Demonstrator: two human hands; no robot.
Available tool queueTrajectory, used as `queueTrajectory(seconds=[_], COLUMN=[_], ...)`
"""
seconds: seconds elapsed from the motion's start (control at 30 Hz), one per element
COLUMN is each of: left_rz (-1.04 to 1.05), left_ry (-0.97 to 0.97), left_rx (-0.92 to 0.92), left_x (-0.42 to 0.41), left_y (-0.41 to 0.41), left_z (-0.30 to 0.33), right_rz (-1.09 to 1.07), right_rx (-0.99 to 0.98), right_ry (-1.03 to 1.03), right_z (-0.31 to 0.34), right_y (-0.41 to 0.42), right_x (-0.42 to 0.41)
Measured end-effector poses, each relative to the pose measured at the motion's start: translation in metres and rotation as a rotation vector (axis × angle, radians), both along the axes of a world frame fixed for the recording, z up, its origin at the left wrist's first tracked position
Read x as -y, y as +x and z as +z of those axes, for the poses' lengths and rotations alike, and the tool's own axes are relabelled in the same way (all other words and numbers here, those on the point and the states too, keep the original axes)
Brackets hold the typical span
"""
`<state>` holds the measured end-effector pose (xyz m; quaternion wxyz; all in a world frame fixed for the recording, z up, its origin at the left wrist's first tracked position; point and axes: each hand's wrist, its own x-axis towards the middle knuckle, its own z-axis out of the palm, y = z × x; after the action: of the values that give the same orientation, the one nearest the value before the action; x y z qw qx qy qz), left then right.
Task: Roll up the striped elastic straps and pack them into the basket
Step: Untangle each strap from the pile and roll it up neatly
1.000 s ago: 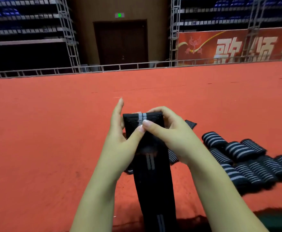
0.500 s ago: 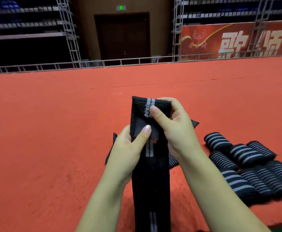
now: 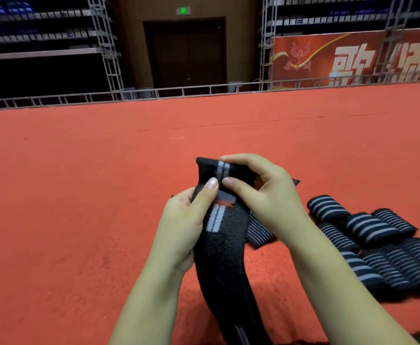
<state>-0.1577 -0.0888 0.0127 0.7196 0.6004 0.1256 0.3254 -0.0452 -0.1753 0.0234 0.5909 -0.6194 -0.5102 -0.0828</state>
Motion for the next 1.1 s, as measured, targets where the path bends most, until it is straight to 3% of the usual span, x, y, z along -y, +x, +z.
queueTrajectory(seconds=[0.13,0.43,0.6,0.7,0.77,1.1], left_rz=[0.036,0.021,0.054,0.053,0.033,-0.061], left_ry=[-0.070,-0.080,0.040,0.131,0.166,0.325], left_rx=[-0.033,-0.046,-0.027,-0.036,-0.033,-0.069], left_x=[0.001,-0.001,-0.008,-0.013,-0.015,-0.017], left_y=[0.001,0.006,0.004,0.003,0.002,-0.004], left_z=[-0.001,-0.004,-0.010,-0.015,-0.017,-0.011], right_rz=[0.005,0.199,0.348,0.264,0.320,0.371], right_rx=[0.119,-0.052,-0.482,-0.585,-0.640,-0.507], right_ry=[0.021,-0.082,-0.056,-0.152,-0.195,-0.093], right_z=[-0.008,-0.017,-0.016,-0.021,-0.024,-0.012], right_y=[-0.004,-0.009,-0.001,0.002,0.001,-0.013], right_x=[-0.003,-0.003,0.003,0.004,0.006,0.014])
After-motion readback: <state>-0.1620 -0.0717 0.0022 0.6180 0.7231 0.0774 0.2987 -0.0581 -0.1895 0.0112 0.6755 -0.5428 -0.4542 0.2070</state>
